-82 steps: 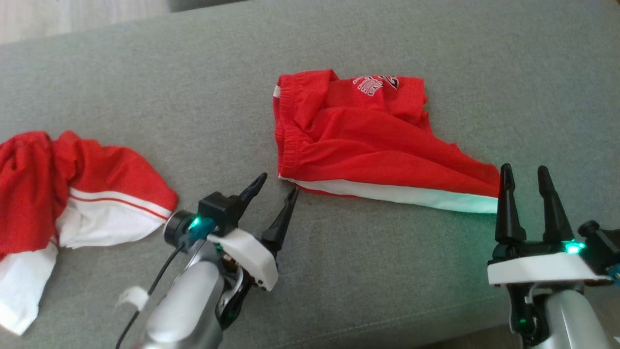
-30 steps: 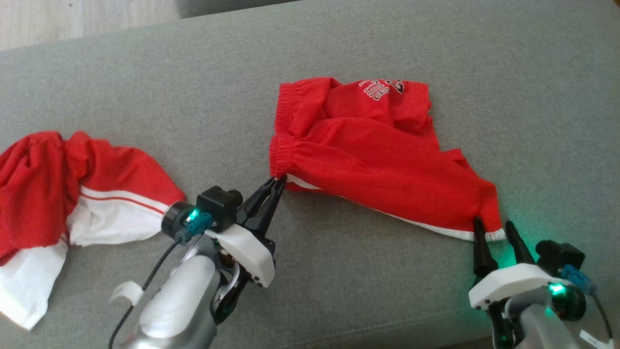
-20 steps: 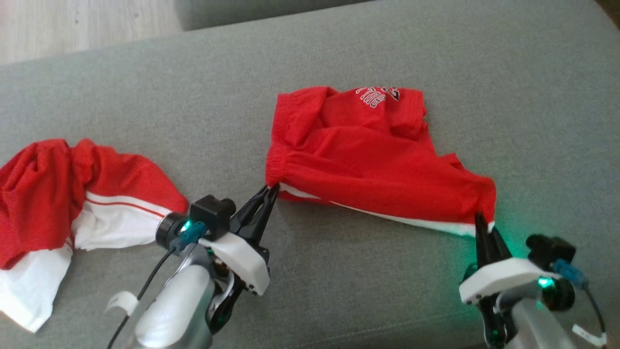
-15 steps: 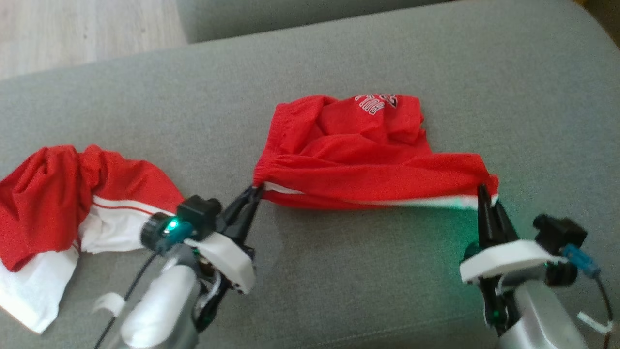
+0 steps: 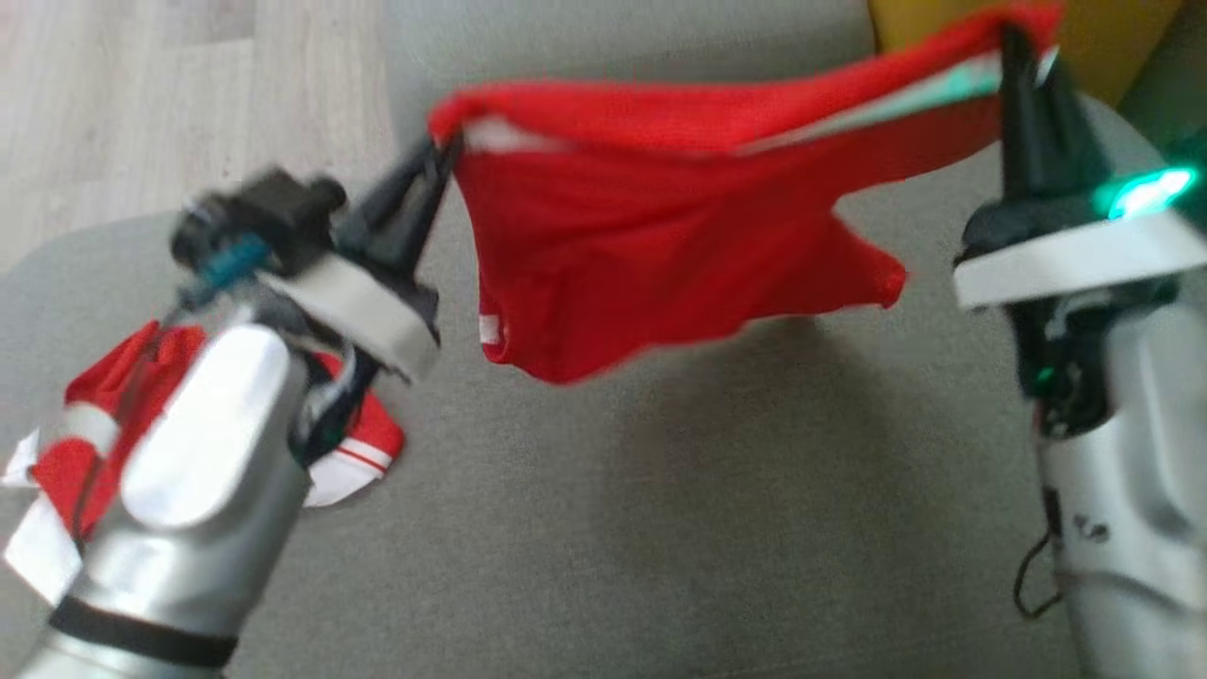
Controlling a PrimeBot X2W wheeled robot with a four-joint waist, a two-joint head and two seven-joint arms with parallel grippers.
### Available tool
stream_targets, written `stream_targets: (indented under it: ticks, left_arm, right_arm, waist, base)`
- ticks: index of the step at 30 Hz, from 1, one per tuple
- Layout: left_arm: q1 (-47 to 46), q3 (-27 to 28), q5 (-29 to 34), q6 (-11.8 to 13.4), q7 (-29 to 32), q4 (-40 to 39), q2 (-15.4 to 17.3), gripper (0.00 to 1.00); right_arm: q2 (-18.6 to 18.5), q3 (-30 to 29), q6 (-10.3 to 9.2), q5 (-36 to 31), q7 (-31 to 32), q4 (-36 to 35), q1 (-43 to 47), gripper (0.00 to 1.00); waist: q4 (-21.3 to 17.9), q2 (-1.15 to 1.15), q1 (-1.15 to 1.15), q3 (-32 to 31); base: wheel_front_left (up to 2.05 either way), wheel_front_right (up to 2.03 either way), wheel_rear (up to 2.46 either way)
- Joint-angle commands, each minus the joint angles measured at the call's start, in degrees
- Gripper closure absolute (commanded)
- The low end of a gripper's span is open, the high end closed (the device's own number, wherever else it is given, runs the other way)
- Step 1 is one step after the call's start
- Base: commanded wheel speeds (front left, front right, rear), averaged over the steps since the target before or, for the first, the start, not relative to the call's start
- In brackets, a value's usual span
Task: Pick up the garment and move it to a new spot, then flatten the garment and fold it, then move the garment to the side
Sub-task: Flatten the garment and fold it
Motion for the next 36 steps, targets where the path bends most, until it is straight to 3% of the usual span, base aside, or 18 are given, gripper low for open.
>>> stream_targets:
  ticks: [1,11,18,20,23,29,33,36]
  left_arm:
    - [-4.5,3.5,-1.0,0.2,1.0,-3.4,2.5,1.0]
    - [1.1,6.7,-6.2,3.2,9.2,-15.3,6.1,1.0]
    - [-2.0,6.8,-7.0,2.7,13.8,-17.3,8.0,1.0]
    - [-6.4,6.8,-7.5,2.1,15.2,-15.5,8.1,1.0]
    - [-19.6,6.0,-6.3,0.8,15.4,-7.8,8.8,1.0]
    - [-40.7,5.9,-3.8,0.2,7.8,5.2,7.2,1.0]
    - [-47.1,5.5,-3.3,0.2,0.9,12.7,4.9,1.0]
    - [-46.5,3.3,-4.1,0.1,-2.0,17.1,2.6,1.0]
  right_arm:
    - [-0.3,0.7,-0.05,-0.8,1.8,-4.1,-3.3,1.0]
    - [2.4,-3.3,-0.05,-3.7,12.4,-16.0,3.2,1.0]
    - [2.6,-5.5,-0.05,-4.8,16.2,-15.4,-1.1,1.0]
    - [2.1,-5.9,-0.05,-4.9,16.6,-12.3,-6.1,1.0]
    - [0.1,-5.7,-0.05,-4.9,14.7,-1.0,-20.4,1.0]
    - [-2.7,-7.0,-0.05,-9.0,0.9,17.7,-43.3,1.0]
    - [-2.4,-8.1,-0.05,-11.1,-7.9,27.6,-50.2,1.0]
    - [-1.3,-7.3,-0.05,-10.8,-10.1,34.3,-49.7,1.0]
  waist:
    - [0.7,0.0,0.01,-1.2]
    - [1.3,0.0,0.01,-0.7]
    - [0.5,0.0,0.01,6.5]
    - [0.0,0.0,0.01,10.3]
    - [-1.2,0.0,0.01,17.8]
    - [-1.7,0.0,0.01,24.9]
    - [-1.5,0.0,0.01,26.5]
    - [-1.2,0.0,0.01,26.8]
  base:
    - [0.0,0.0,0.0]
    - [0.0,0.0,0.0]
    - [0.0,0.0,0.0]
    - [0.0,0.0,0.0]
    - [0.0,0.0,0.0]
    - [0.0,0.0,0.0]
    - [0.0,0.0,0.0]
    - [0.0,0.0,0.0]
